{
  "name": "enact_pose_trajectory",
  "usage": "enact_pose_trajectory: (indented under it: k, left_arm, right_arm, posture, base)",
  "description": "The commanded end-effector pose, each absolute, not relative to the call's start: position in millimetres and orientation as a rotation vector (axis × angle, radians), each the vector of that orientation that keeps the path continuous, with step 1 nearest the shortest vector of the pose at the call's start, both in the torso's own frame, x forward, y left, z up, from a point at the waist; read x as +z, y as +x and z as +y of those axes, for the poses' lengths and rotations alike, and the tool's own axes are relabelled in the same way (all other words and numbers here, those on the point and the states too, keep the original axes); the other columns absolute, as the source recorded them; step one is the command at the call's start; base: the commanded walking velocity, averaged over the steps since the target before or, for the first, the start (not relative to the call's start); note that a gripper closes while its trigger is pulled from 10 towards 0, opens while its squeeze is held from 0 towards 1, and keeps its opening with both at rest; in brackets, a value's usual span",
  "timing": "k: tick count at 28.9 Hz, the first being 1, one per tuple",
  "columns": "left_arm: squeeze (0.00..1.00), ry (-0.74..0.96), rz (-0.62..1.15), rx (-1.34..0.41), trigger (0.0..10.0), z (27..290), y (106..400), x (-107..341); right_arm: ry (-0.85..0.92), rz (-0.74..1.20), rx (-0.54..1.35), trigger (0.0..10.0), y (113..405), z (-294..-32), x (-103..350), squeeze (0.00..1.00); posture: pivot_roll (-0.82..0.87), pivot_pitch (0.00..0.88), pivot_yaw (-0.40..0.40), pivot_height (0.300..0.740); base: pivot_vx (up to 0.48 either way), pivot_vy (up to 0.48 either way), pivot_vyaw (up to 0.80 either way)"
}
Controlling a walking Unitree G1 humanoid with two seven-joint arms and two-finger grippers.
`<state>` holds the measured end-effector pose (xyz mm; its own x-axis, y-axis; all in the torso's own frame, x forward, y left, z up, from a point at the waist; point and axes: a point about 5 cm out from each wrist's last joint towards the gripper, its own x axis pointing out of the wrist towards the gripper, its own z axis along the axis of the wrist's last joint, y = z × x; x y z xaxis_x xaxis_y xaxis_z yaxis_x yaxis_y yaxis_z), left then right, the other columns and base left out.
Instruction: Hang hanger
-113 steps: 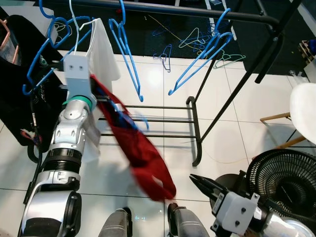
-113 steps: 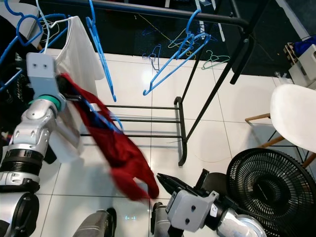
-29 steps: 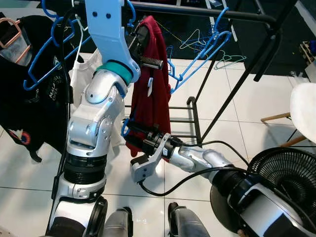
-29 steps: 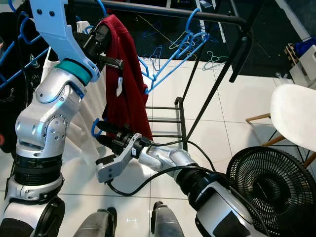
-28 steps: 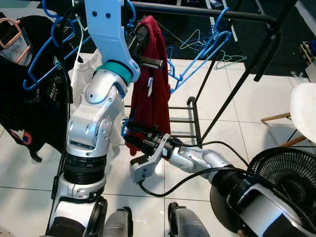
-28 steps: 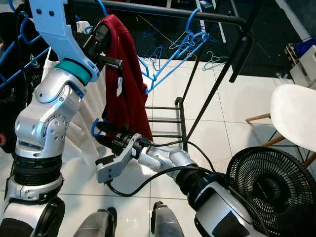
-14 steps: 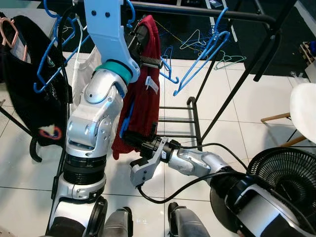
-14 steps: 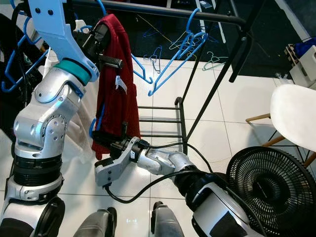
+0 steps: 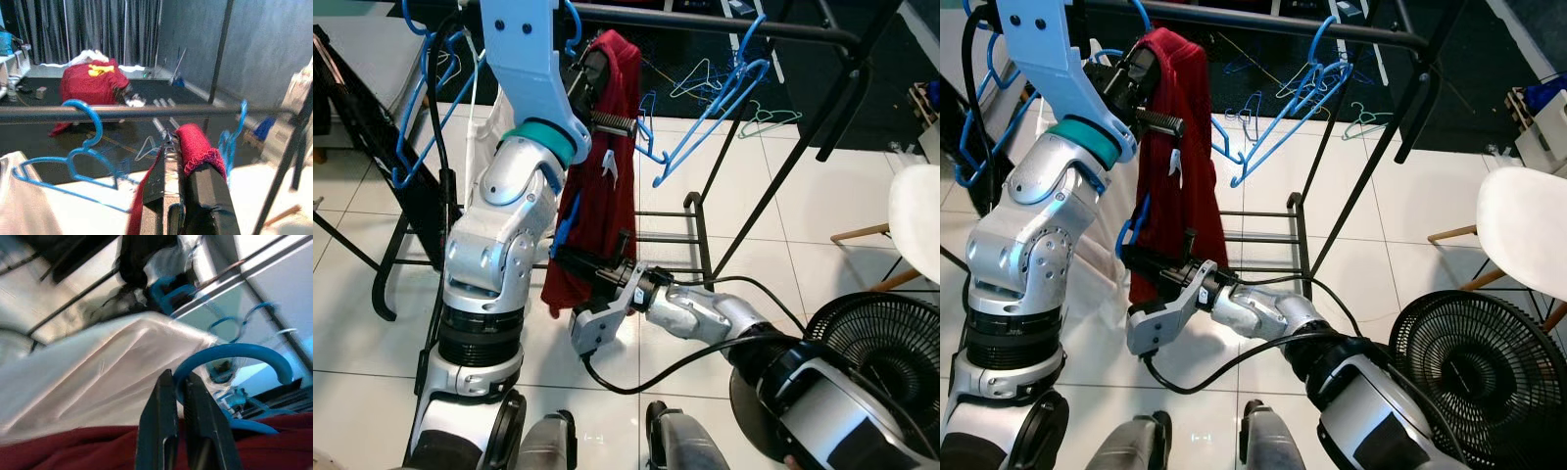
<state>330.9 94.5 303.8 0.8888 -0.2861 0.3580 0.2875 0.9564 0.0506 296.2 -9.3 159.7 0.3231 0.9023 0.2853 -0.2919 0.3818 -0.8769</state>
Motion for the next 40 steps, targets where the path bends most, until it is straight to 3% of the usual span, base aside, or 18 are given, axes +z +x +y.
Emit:
enact_pose_trajectory:
  k: [1, 5, 10, 17, 18, 24, 30, 31, 32, 40]
  left_arm:
    - [0.0, 0.059, -0.316, -0.257, 10.0, 98, 339, 288]
    - [0.0, 0.112, -0.254, -0.182, 10.0, 111, 353, 271]
    - [0.0, 0.138, -0.222, -0.154, 10.0, 114, 362, 264]
    - [0.0, 0.318, -0.257, -0.221, 10.0, 98, 370, 267]
    - [1.0, 0.316, -0.253, -0.246, 10.0, 97, 369, 264]
    - [1.0, 0.308, -0.234, -0.307, 10.0, 97, 366, 255]
    - [1.0, 0.275, -0.185, -0.501, 10.0, 98, 351, 242]
    - [0.86, 0.292, -0.171, -0.572, 10.0, 102, 344, 236]
    - [0.0, 0.344, -0.144, -0.624, 10.0, 115, 338, 228]
    - [0.0, 0.418, -0.114, -0.581, 10.0, 150, 338, 225]
  right_arm:
    - [-0.721, -0.916, 0.92, 0.0, 291, -11, 174, 0.0]
    - [-0.542, -0.861, 0.969, 0.0, 274, -16, 197, 0.0]
    - [-0.502, -0.869, 0.987, 0.0, 266, -20, 211, 0.0]
    - [-0.475, -0.779, 1.033, 0.0, 261, -22, 205, 0.0]
    - [-0.465, -0.765, 1.04, 0.0, 260, -22, 206, 0.0]
    - [-0.459, -0.743, 1.047, 0.0, 259, -23, 210, 0.0]
    - [-0.457, -0.723, 1.022, 0.0, 262, -26, 209, 0.0]
    - [-0.449, -0.71, 1.007, 0.0, 263, -29, 208, 0.0]
    - [-0.435, -0.694, 0.982, 0.0, 265, -32, 207, 0.0]
    - [-0.429, -0.663, 0.95, 0.0, 267, -37, 206, 0.0]
  posture:
    - [-0.04, 0.123, 0.052, 0.733]
    - [-0.05, 0.129, 0.054, 0.733]
    - [-0.07, 0.126, 0.063, 0.733]
    - [-0.07, 0.116, 0.071, 0.733]
    - [-0.07, 0.118, 0.072, 0.733]
    - [-0.07, 0.118, 0.072, 0.733]
    - [-0.06, 0.125, 0.071, 0.733]
    - [-0.06, 0.129, 0.074, 0.733]
    - [-0.06, 0.133, 0.075, 0.733]
    - [-0.05, 0.139, 0.075, 0.733]
  base:
    - [0.0, 0.0, 0.0]
    - [0.0, 0.0, 0.0]
    - [0.0, 0.0, 0.0]
    - [0.0, 0.0, 0.0]
    - [0.0, 0.0, 0.0]
    - [0.0, 0.0, 0.0]
    - [0.0, 0.0, 0.0]
    - [0.0, 0.0, 0.0]
    - [0.0, 0.0, 0.0]
    - [0.0, 0.0, 0.0]
